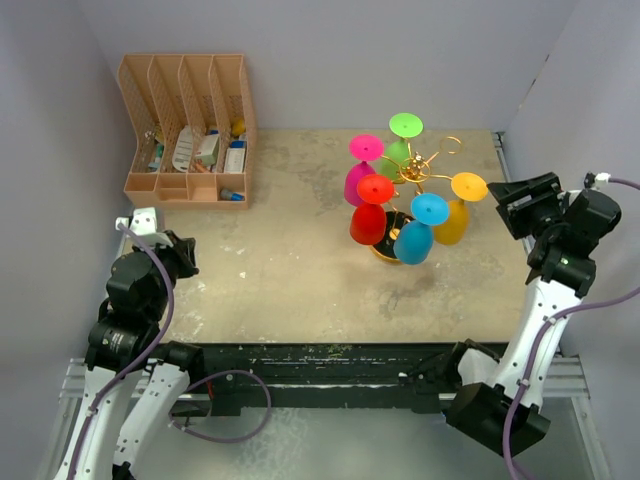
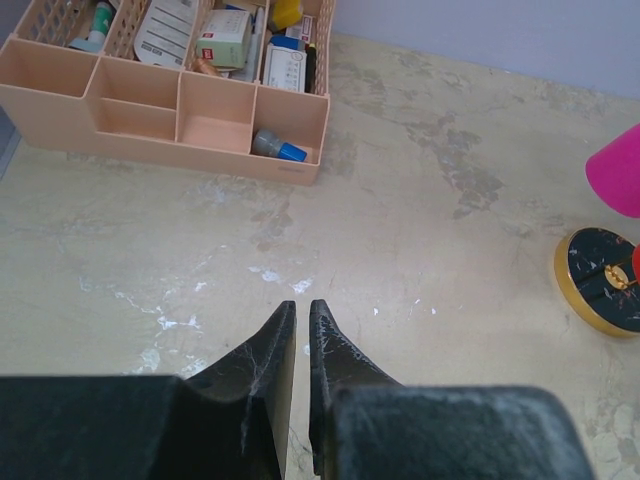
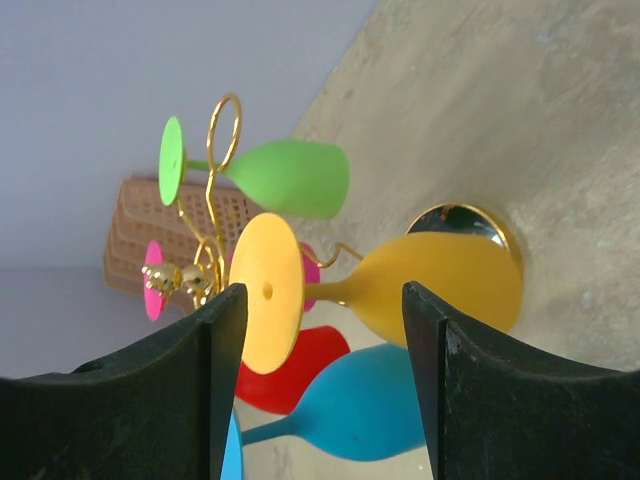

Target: Take the wine glass off the wine glass rack

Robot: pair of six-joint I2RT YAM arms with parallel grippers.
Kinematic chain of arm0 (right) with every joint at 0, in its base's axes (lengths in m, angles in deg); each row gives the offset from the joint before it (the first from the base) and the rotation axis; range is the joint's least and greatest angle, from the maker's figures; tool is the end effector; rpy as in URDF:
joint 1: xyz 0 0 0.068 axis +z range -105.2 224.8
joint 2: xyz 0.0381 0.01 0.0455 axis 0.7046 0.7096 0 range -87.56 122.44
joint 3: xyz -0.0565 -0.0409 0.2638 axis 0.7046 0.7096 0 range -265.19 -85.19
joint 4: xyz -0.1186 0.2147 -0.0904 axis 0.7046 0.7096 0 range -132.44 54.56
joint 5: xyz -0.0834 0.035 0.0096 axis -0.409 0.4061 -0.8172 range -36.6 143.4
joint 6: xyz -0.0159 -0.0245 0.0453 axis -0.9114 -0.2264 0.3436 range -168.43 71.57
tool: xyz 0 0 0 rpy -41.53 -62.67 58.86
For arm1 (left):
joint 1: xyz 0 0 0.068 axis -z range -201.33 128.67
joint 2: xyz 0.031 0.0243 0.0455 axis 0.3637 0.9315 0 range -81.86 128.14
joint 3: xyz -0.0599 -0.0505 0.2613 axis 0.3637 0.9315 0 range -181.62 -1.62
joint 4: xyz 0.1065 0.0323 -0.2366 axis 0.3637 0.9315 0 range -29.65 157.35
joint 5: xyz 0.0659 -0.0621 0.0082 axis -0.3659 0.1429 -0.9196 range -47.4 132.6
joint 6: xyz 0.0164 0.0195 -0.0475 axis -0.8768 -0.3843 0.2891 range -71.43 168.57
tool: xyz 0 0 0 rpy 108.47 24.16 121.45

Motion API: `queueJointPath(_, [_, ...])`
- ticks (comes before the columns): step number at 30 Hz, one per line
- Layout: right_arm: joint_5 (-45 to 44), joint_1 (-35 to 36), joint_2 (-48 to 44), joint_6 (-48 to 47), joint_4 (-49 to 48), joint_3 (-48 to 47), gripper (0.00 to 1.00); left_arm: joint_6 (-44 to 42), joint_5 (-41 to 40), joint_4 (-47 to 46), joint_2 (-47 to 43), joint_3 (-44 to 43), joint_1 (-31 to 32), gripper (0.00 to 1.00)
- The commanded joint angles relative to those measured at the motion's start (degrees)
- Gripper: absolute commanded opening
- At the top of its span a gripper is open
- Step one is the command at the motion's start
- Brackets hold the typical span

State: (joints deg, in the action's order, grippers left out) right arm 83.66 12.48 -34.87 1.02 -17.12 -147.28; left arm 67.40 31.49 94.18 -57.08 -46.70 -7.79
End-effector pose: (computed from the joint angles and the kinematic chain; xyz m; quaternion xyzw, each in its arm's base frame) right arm 0.1723 -0.0878 0.3939 0.3855 0.6855 0.2927 0.5439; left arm 0.0942 -0.0156 0.3400 -0.0960 0.7782 -0.0987 0.6128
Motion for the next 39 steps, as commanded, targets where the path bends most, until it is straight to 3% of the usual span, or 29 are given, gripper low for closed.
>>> queueJointPath(1, [7.93,-0.2,-2.12,1.54,-5.8,1.09,0.66,-0.68,-1.31,-2.65,-0.84,0.34,-0.02,0.14])
queueJointPath(15, [11.78,-0.2,-0.29,1.72,-8.64,3.88,0.63,-0.64,-2.07,-3.0,-1.65,0.7,0.08,0.14])
queueJointPath(24, [18.29,-0.2,0.84,5.41,-20.43,10.35,0.55,-0.55,-2.38,-2.65,-1.83,0.68,0.08,0.14])
queueJointPath(33, [20.43,-0.2,0.04,9.45,-26.8,12.17,0.45,-0.56,-2.25,-2.66,-1.57,0.61,0.03,0.14])
queueJointPath(39, [20.96,-0.2,-0.01,11.08,-28.22,12.0,0.29,-0.55,-2.31,-2.62,-1.48,0.61,0.07,0.14])
